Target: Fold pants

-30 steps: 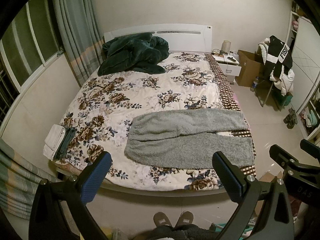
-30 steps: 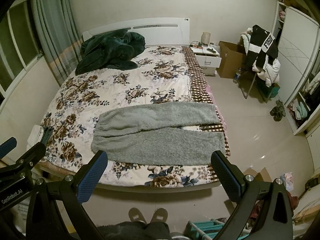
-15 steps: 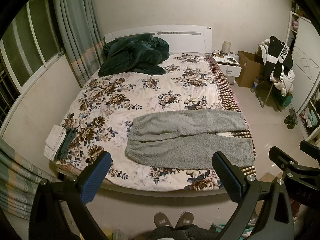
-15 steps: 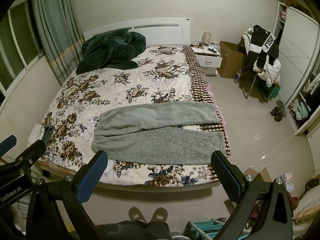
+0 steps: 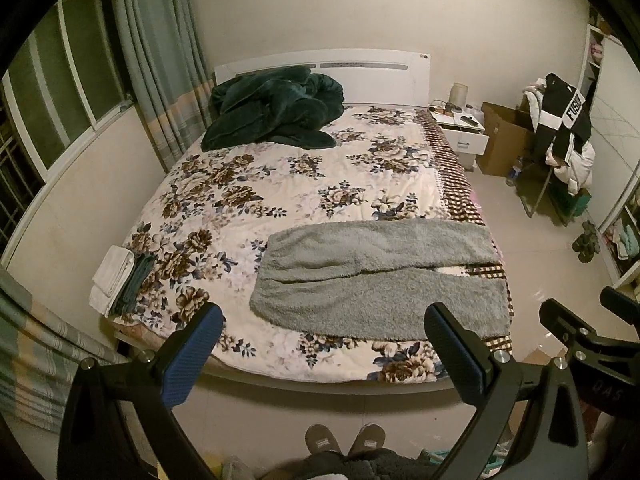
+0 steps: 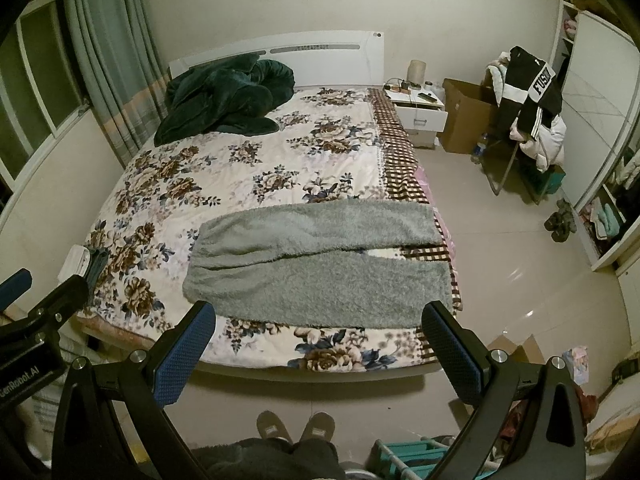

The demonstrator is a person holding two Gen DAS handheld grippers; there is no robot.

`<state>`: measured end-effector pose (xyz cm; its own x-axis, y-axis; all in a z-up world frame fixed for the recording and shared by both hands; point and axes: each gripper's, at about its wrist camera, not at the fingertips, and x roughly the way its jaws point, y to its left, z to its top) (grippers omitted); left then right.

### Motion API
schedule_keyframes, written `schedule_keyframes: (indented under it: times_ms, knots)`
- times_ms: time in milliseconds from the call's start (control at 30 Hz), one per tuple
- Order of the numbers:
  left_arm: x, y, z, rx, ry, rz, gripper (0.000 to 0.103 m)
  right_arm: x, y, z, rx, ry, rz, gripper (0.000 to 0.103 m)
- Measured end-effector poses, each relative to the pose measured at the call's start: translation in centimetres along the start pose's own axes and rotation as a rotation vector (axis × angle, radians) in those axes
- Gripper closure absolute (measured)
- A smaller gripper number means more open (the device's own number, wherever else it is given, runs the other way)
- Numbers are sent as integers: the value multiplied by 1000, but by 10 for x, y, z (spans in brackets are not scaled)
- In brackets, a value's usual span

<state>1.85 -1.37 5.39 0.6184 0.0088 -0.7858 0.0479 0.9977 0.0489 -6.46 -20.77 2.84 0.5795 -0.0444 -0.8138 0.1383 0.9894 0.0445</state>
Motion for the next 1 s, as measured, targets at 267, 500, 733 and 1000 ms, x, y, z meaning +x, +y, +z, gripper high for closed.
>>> schedule_keyframes:
  times_ms: [267, 500, 733, 1000]
  knots:
    - [45, 10, 26, -88, -38, 89, 0, 57, -29, 16, 61, -4, -10, 0]
    - [137, 10, 49, -121, 24, 150, 0, 149, -66, 56, 134, 13, -63, 0]
    - [265, 10, 83, -156, 144, 145, 0, 300, -94, 107, 272, 107, -100, 0]
    - [453, 17, 115, -174, 272, 161, 0, 509, -121, 168, 431, 162, -157, 0]
